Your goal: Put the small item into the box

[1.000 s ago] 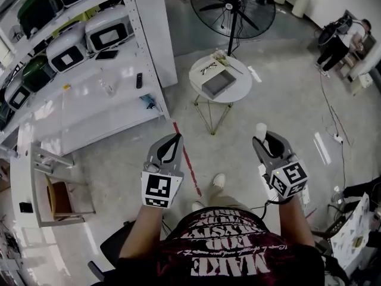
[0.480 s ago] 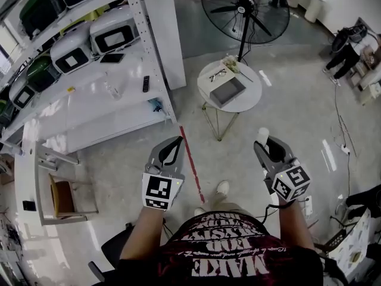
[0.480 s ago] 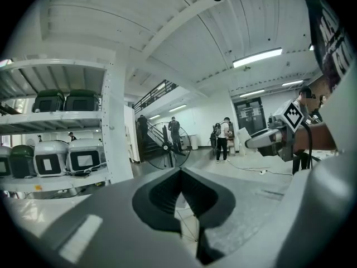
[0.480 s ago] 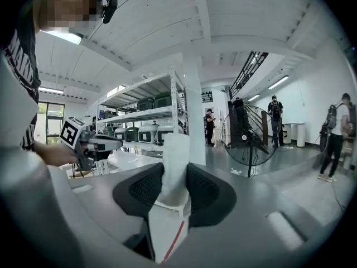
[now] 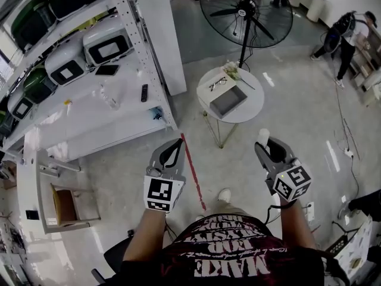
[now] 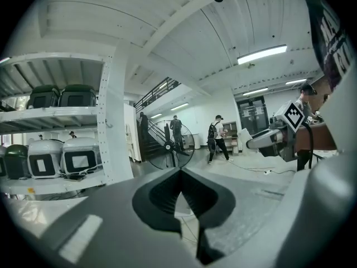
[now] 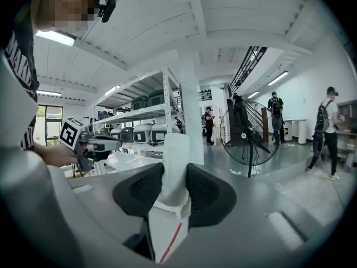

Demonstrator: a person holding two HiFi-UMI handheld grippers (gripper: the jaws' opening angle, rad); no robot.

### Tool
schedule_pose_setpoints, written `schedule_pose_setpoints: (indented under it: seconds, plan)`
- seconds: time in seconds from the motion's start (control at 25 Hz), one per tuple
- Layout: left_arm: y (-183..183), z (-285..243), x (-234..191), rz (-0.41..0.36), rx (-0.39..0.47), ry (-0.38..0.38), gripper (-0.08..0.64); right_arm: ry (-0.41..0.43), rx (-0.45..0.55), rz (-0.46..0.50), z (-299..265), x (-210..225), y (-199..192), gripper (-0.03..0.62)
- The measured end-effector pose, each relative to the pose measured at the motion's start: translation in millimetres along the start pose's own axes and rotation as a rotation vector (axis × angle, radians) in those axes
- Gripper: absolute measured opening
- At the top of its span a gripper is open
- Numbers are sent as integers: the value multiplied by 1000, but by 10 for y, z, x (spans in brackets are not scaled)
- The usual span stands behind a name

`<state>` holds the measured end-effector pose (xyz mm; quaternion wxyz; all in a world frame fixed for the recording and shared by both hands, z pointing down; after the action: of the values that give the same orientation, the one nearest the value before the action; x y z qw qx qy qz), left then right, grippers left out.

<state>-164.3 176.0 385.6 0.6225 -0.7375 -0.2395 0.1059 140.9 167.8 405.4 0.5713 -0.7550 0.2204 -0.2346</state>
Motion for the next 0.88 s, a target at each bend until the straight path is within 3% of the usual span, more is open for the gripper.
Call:
schedule_pose_setpoints:
  seconds: [0.6, 0.88]
  plan:
    - [287, -814, 37, 13, 1, 38, 0, 73, 12, 9, -395, 816, 220, 157]
    - [394, -1066, 252, 18, 2, 41, 0, 87, 9, -10, -396, 1222, 249, 156]
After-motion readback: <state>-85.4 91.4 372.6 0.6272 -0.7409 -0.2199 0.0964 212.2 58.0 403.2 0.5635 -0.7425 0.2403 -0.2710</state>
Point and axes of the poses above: the fingertips, and each gripper's own axes: z backward along the fingers, x to its right, y out of its top, the point moved 7 cm from there along z, backward along the fingers
